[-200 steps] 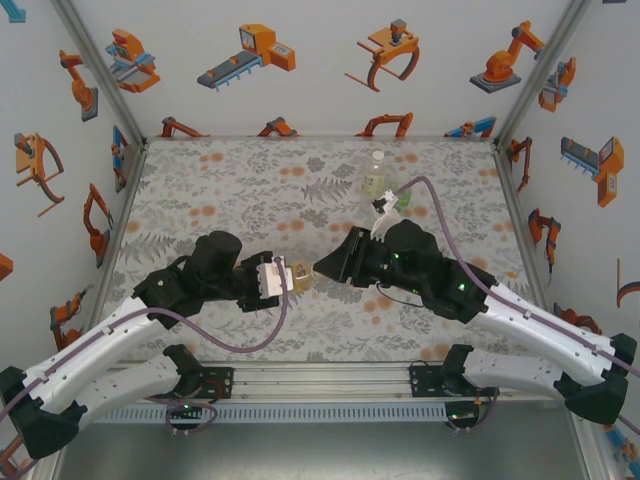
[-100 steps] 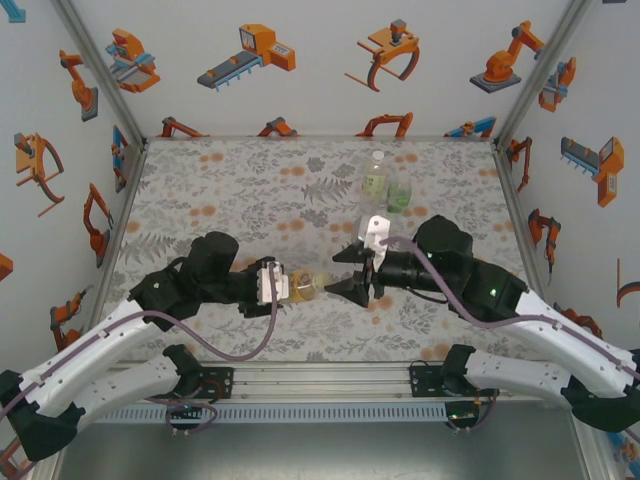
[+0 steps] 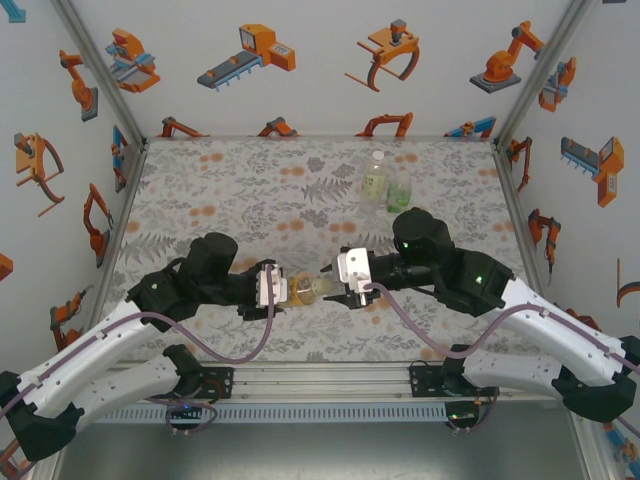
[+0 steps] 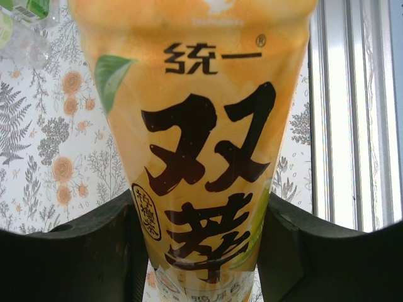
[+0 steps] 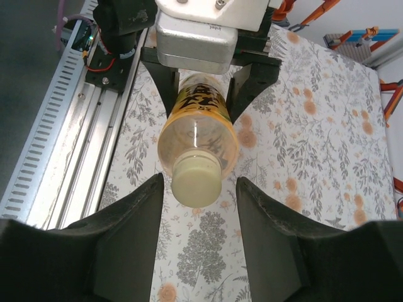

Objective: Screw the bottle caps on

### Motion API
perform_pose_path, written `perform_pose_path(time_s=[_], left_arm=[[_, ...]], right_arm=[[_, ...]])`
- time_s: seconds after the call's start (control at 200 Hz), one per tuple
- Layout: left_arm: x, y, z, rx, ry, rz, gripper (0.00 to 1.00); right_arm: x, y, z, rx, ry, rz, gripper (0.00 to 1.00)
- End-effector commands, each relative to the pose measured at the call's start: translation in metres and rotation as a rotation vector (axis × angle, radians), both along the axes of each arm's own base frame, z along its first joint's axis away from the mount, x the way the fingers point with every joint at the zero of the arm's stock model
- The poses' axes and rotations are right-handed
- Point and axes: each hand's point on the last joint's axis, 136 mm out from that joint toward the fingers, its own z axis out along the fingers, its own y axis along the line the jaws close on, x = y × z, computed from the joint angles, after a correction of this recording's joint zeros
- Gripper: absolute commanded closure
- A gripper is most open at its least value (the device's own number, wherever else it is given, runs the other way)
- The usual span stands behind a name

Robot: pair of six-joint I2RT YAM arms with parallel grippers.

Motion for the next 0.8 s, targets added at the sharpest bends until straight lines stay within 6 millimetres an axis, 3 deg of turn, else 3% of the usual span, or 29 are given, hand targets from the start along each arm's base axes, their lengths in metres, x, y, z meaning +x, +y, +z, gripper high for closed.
perform_pose_path(time_s=[0.0, 0.325, 0.506, 0.626, 0.791], left_arm=[[-0.005, -0.002, 0.017, -0.04, -0.009, -0.024, 1.0], [-0.005, -0.003, 0.02, -0.049, -0.014, -0.025, 1.0], [-0.005, -0.003, 0.021, -0.054, -0.017, -0.025, 1.0], [0.0, -0.003, 0.02, -0.049, -0.026, -0.002, 1.0], [0.019, -0.002, 0.013, -0.014, -0.065, 0.084, 1.0]], right_arm=[[-0.006, 0.001, 0.004, 0.023, -0.025, 0.048, 0.55], [-0.003, 0.005, -0.002, 0.019, -0.009, 0.032, 0.6], [0.004, 0.007, 0.002, 0.042, 0.043, -0.022, 0.71], [0.025, 0.012, 0.009, 0.095, 0.24, -0.196, 0.83], [0.071, 0.007, 0.008, 0.225, 0.703, -0.576, 0.94]])
